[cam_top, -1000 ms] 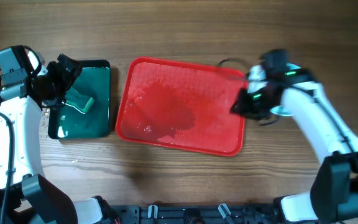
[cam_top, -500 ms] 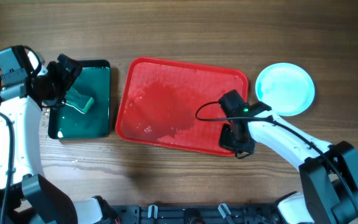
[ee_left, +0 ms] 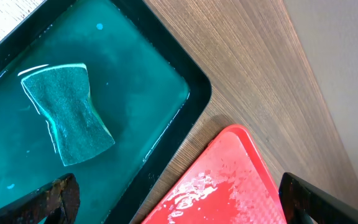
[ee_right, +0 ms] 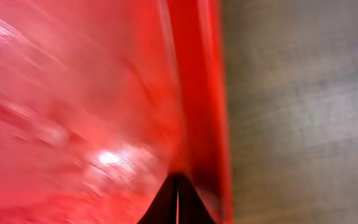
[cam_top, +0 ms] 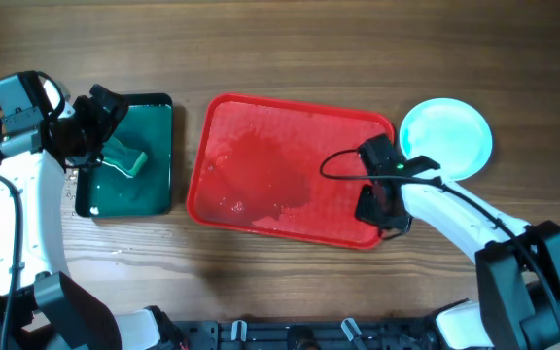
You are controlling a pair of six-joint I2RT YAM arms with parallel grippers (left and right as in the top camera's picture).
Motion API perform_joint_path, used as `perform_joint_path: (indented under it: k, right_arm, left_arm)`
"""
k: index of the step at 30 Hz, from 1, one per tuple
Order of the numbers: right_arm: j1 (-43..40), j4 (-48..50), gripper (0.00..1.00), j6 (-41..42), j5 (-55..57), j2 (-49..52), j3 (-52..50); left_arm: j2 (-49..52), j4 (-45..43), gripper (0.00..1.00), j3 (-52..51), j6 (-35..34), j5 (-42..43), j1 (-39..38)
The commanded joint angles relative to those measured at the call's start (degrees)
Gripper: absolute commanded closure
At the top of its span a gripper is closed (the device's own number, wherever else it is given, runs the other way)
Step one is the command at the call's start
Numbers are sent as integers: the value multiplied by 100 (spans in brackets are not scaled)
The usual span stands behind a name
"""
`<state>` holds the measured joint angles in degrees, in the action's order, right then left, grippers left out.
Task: Clean dirty plates on tray and stack at the side
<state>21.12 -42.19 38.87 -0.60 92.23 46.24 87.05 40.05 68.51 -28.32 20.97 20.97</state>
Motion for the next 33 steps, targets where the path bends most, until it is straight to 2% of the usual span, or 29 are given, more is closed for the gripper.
perform_joint_path:
  k: [1, 5, 14, 17, 20, 33]
  right_arm:
    - [-232, 236, 95, -610, -223, -72, -48]
    - [-470, 402, 96, -778, -249, -74, -2]
    - [-525, -975, 96, -868, -275, -678, 909]
    - [-525, -1676, 96, -345, 339, -1008, 942]
    - [-525, -2131, 96, -131, 356, -1102, 861]
    - [-525, -660, 96, -133, -634, -1097, -761]
  left_arm:
    - [7, -2, 0, -15, 92, 87, -22]
    - [7, -2, 0, -15, 92, 87, -22]
    - [7, -2, 0, -15, 90, 87, -22]
    - [7, 0, 0, -15, 92, 87, -22]
    - [7, -2, 0, -15, 92, 87, -22]
    - [7, -2, 0, -15, 90, 87, -22]
